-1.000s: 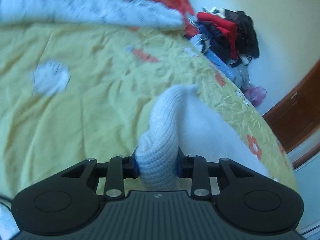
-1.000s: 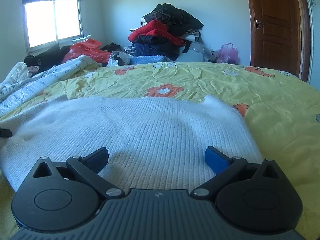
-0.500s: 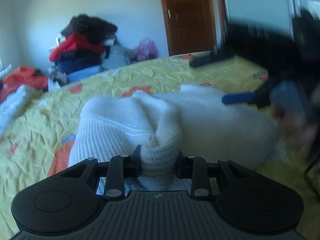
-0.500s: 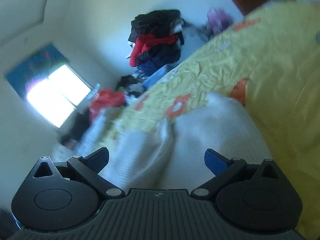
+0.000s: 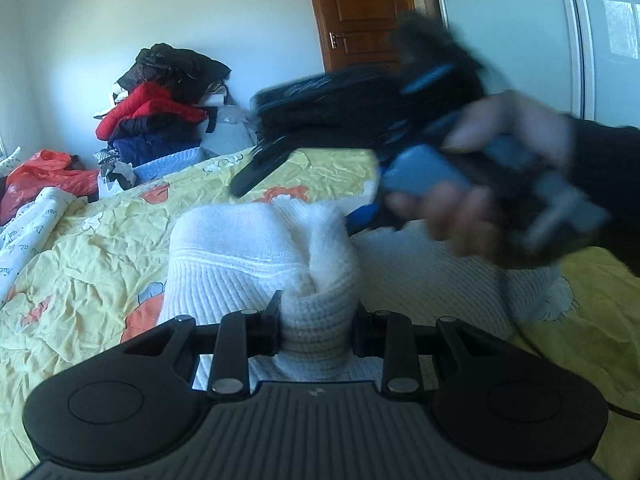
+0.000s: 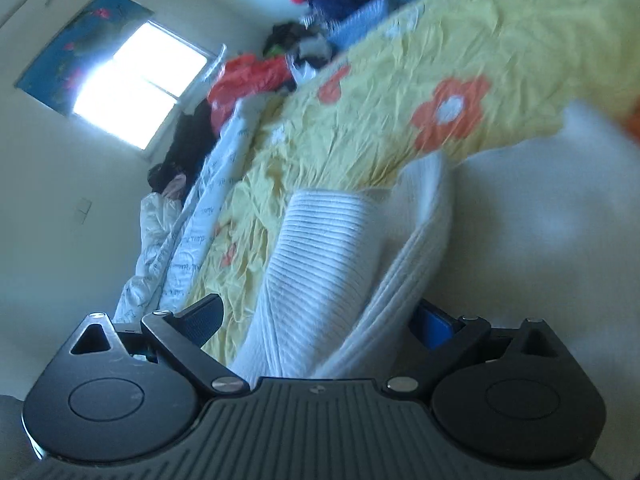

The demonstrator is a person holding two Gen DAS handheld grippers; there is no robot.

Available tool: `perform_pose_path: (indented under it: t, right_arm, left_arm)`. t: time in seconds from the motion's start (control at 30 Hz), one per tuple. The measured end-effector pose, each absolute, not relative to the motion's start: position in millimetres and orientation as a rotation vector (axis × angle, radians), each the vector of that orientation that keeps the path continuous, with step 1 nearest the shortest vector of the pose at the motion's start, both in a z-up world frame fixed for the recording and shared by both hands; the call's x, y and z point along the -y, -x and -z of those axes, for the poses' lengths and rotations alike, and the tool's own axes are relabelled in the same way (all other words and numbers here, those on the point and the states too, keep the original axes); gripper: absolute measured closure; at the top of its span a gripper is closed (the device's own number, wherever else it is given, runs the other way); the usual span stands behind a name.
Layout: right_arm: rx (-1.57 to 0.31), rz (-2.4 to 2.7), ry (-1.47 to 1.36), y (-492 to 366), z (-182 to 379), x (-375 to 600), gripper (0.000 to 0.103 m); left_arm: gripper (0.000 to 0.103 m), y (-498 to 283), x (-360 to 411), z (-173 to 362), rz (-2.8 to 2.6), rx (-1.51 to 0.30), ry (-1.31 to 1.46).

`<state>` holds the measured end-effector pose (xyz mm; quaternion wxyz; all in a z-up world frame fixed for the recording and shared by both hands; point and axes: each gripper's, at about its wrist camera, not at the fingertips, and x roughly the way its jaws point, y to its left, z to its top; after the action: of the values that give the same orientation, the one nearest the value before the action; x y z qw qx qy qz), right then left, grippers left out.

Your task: Fold small clothes

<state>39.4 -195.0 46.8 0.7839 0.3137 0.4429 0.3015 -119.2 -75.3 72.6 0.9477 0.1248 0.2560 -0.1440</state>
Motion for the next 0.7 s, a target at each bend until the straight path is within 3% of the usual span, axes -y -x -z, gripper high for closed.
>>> perform_pose_path:
  t: [0.07,0.13,0.17,0.2,0.53,0.7]
  right_arm:
    - [-0.995,-0.617,-0.652,-52,-40,182,0.017]
    - [-0.977,-0.62,-0.61,-55,-38,173,0.039]
    - [-0.974,-0.615,-0.583,-54,-37,170,0.064]
    - [-0.964,-0.616,-0.565,-54,-37,170,0.077]
    - [-0.789,-0.658,-0.35,-30,-106,264,0.078]
    - [-0.895,-0.522,-0.272,-24,-64,304,0.079]
  left_arm:
    - [0.073,119,75,-73,0.296,-0.522,-0.258]
    - [0.073,119,76,-73,0.298,-0.519,-0.276]
    - [0.073,119,77,-73,0.295,-0.516,-0.286]
    - [0.073,120,78,-74,0.298,-0.513,-0.296]
    - [0.073,122,149,-105,0.505,-0.408,-0.316]
    - [0.073,110,192,-64,0.596,-0.524,-0.331]
